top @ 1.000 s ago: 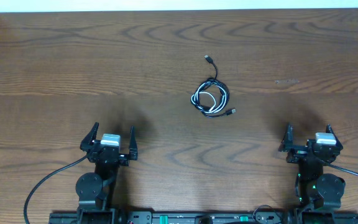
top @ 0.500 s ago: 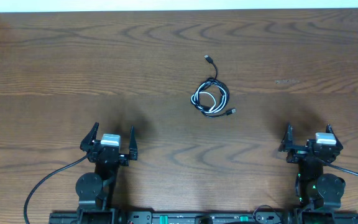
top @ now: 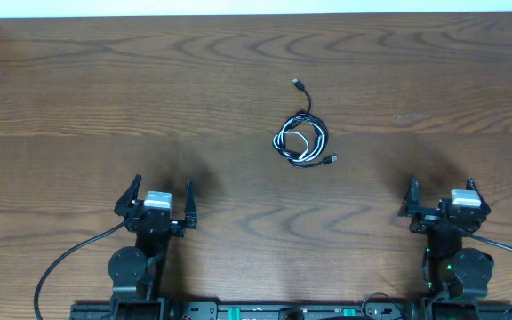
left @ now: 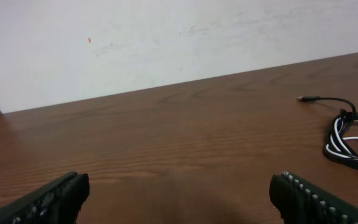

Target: Untangle cables

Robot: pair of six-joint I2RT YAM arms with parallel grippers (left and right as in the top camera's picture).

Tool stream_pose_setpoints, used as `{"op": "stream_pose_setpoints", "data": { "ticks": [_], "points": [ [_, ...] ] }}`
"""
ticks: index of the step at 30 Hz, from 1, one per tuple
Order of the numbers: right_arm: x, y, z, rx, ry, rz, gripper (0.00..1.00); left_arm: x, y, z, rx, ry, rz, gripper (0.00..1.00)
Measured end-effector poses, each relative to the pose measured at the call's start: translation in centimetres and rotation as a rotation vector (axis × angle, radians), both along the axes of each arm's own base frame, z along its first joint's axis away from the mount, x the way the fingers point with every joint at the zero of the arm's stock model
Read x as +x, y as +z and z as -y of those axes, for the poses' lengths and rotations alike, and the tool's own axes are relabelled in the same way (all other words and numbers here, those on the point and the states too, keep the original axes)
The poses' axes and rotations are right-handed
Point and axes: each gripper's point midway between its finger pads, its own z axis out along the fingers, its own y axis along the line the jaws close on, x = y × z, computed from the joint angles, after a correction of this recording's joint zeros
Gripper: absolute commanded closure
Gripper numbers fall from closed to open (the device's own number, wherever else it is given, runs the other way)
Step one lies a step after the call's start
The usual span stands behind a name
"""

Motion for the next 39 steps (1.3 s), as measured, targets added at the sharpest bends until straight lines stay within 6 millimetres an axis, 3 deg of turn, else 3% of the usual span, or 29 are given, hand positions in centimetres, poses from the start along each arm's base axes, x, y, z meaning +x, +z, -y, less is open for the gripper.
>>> {"op": "stream_pose_setpoints", "data": {
  "ticks": [17, 27, 30, 39],
  "points": [
    [0.0, 0.0, 0.0, 0.000, 0.000, 0.000, 0.01, 0.0, 0.0, 0.0, 0.000, 0.000, 0.000, 0.02],
    [0.1, -0.2, -2.0, 0.071, 0.111, -0.007, 0.01, 0.0, 0.0, 0.0, -0.019, 0.002, -0.002, 0.02],
    [0.3, -1.0, -2.4, 0.167, 0.124, -0.039, 0.01, 0.0, 0.0, 0.0, -0.057, 0.006, -0.006, 0.02],
    [0.0, -6.7, -6.0, 0.352, 0.284, -0.330, 0.01, 0.1, -0.9, 0.8, -0.090, -0.035, -0.061, 0.03]
  ]
}}
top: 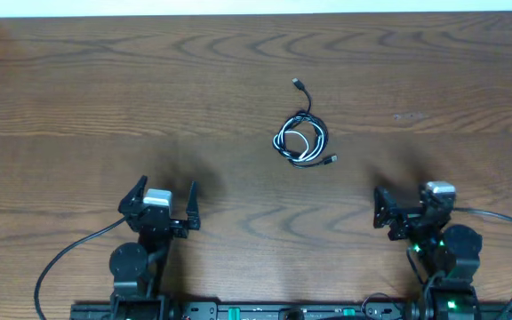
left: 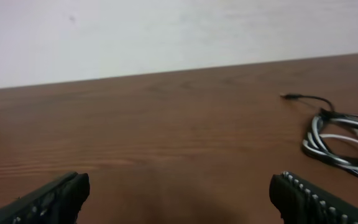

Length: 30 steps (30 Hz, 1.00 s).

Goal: Untangle cables
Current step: 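Move the left gripper down onto the black-and-white cable bundle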

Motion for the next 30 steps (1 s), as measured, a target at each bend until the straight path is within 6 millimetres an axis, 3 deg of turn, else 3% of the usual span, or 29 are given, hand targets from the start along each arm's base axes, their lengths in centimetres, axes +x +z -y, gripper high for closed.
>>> {"op": "stream_pose_setpoints", "data": {
  "ticks": [2, 5, 6, 10, 13, 16, 22, 27, 30],
  "points": [
    [0.0, 0.0, -0.7, -0.007, 0.049, -0.033, 0.01, -0.1, -1.0, 0.7, -0.007, -0.039, -0.056, 0.02],
    [1.0, 2.8, -1.5, -0.050, 0.124, -0.004, 0.01, -0.1, -1.9, 1.2, -0.024, -0.070, -0.139, 0.02],
    [2.0, 5.3, -1.7, -0.072, 0.149, 0.038, 0.01, 0.2, -0.9, 1.5, -0.039, -0.081, -0.162, 0.02],
    [3.9, 8.5, -2.0, -0.082, 0.186, 0.004, 0.01, 1.8, 4.3, 2.8, -0.067, -0.152, -0.213, 0.02],
    [5.2, 9.1, -2.1, -0.077, 0.200, -0.063, 0.01, 3.5, 6.6, 3.8, -0.088, -0.205, -0.290, 0.02],
    [7.1, 9.3, -2.4, -0.067, 0.228, -0.135, 0.01, 5.2, 6.9, 5.2, -0.102, -0.255, -0.406, 0.02],
    [9.6, 10.0, -3.1, -0.028, 0.287, -0.230, 0.01, 9.0, 8.4, 10.7, -0.106, -0.391, -0.575, 0.02],
    [9.9, 10.5, -4.3, 0.032, 0.356, -0.306, 0.01, 11.0, 8.4, 12.6, -0.237, -0.369, -0.717, 0.02],
    [9.4, 10.7, -4.9, 0.061, 0.388, -0.320, 0.01, 10.2, 7.7, 13.6, -0.320, -0.399, -0.798, 0.02]
  ]
}}
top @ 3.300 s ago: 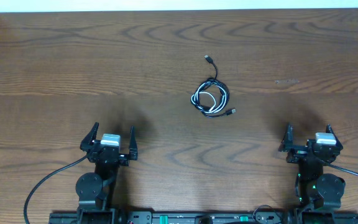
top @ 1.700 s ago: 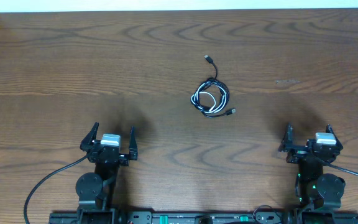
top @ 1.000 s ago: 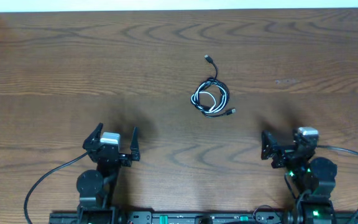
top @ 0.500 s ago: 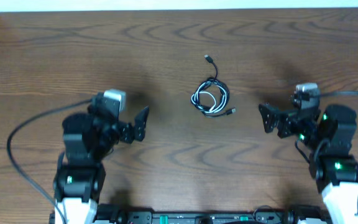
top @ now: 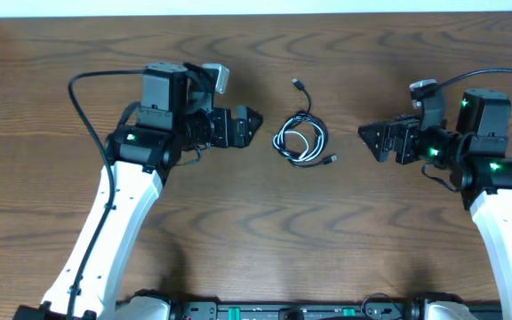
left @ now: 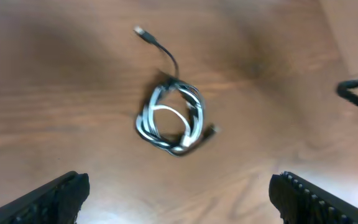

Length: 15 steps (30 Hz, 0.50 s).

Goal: Untangle cables
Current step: 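Move the left gripper down onto the black-and-white cable bundle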

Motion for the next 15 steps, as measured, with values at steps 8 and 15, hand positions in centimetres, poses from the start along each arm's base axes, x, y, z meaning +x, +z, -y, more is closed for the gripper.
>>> {"op": "stream_pose_setpoints", "data": {
  "ticks": [8, 15],
  "points": [
    [-1.8, 0.0, -1.5, 0.103, 0.052, -0.086, 0.01, -1.0, -0.7, 1.3, -0.023, -0.060, -0.056, 0.09],
    [-2.1, 0.0, -1.7, 0.118, 0.060, -0.101, 0.01, 2.4, -4.4, 2.7, 0.102, -0.103, -0.149, 0.14]
  ]
}}
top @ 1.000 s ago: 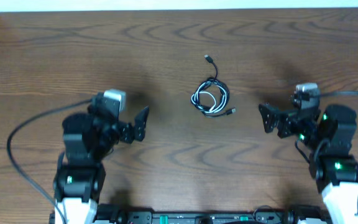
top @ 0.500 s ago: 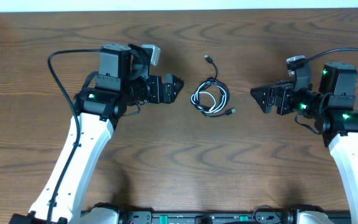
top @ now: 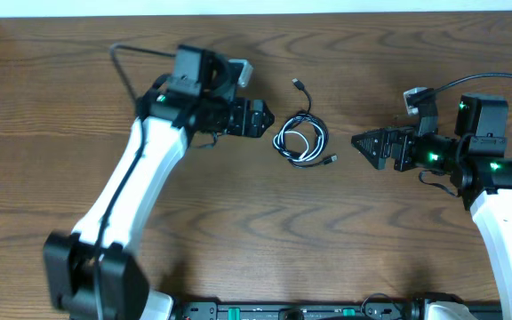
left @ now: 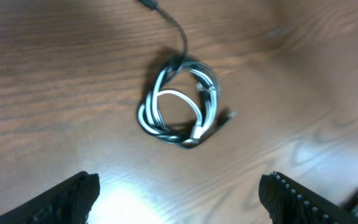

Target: Untangle cables

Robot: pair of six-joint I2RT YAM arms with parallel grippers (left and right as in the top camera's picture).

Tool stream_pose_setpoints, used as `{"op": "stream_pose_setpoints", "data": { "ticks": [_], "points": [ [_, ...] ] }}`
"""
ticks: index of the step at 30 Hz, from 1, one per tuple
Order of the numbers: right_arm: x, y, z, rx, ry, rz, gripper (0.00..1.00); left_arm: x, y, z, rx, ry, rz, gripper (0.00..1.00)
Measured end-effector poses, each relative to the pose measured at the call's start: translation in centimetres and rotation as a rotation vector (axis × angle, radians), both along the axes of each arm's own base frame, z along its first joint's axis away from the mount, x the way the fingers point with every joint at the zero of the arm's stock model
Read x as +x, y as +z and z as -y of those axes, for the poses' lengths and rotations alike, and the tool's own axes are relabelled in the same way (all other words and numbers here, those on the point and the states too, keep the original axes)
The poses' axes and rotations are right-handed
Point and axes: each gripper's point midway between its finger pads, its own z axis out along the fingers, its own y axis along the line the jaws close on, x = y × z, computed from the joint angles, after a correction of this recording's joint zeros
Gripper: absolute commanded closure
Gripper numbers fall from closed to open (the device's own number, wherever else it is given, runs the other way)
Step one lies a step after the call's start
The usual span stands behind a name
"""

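A small coil of black and white cables [top: 300, 140] lies on the wooden table, one black plug end [top: 299, 84] trailing toward the far side and another plug [top: 331, 160] at its lower right. The left wrist view shows the same coil [left: 179, 102] from above. My left gripper [top: 265, 117] is open just left of the coil, its fingers [left: 73, 196] wide apart with nothing between them. My right gripper [top: 363, 142] hovers to the right of the coil, jaws apart and empty.
The brown wooden table [top: 78, 204] runs to a pale wall strip along the far edge [top: 256, 7]. Both arm bases sit at the near edge, and a black lead arcs off each arm.
My left gripper has moved right and closer to the coil, which now looks larger in the left wrist view. My right gripper has shifted slightly left and down. The cables lie unmoved.
Both arms were folded at the near edge, grippers open, the coil far ahead. Then the right arm had turned a little. Later both arms had reached out to either side of the coil, and now they flank it more closely.
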Motion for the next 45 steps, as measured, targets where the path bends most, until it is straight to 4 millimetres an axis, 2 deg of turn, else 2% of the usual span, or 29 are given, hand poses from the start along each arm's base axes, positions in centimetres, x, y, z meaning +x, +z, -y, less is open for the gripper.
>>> {"op": "stream_pose_setpoints", "data": {
  "ticks": [4, 8, 13, 16, 20, 27, 35, 38, 41, 45],
  "points": [
    [0.0, -0.1, 0.1, -0.007, -0.006, -0.001, 0.01, 1.4, -2.8, 1.7, 0.102, -0.052, 0.016, 0.15],
    [0.1, -0.2, 0.3, -0.018, -0.015, -0.002, 0.01, 2.5, -7.0, 3.8, 0.156, -0.104, 0.013, 0.17],
    [0.2, -0.5, 0.6, -0.036, -0.029, -0.011, 0.01, 4.7, -11.5, 4.2, 0.193, -0.102, 0.022, 0.26],
    [0.2, -0.7, 0.8, -0.049, -0.040, -0.017, 0.01, 5.8, -13.8, 3.9, 0.231, -0.085, 0.031, 0.34],
    [0.2, -0.8, 0.9, -0.056, -0.046, -0.020, 0.01, 6.2, -15.5, 4.1, 0.249, -0.085, 0.032, 0.43],
    [0.2, -0.9, 1.1, -0.064, -0.052, -0.022, 0.01, 5.2, -15.7, 6.8, 0.249, -0.139, 0.056, 0.45],
    [0.2, -1.1, 1.2, -0.072, -0.058, -0.026, 0.01, 5.1, -15.6, 7.0, 0.249, -0.144, 0.056, 0.45],
    [0.2, -1.3, 1.5, -0.086, -0.070, -0.034, 0.01, 4.8, -14.7, 7.1, 0.243, -0.149, 0.061, 0.45],
    [0.3, -1.4, 1.6, -0.096, -0.077, -0.036, 0.01, 4.3, -13.0, 8.3, 0.228, -0.169, 0.095, 0.45],
    [0.2, -1.6, 1.7, -0.100, -0.080, -0.043, 0.01, 2.9, -13.0, 10.4, 0.240, -0.217, 0.110, 0.45]
  ]
}}
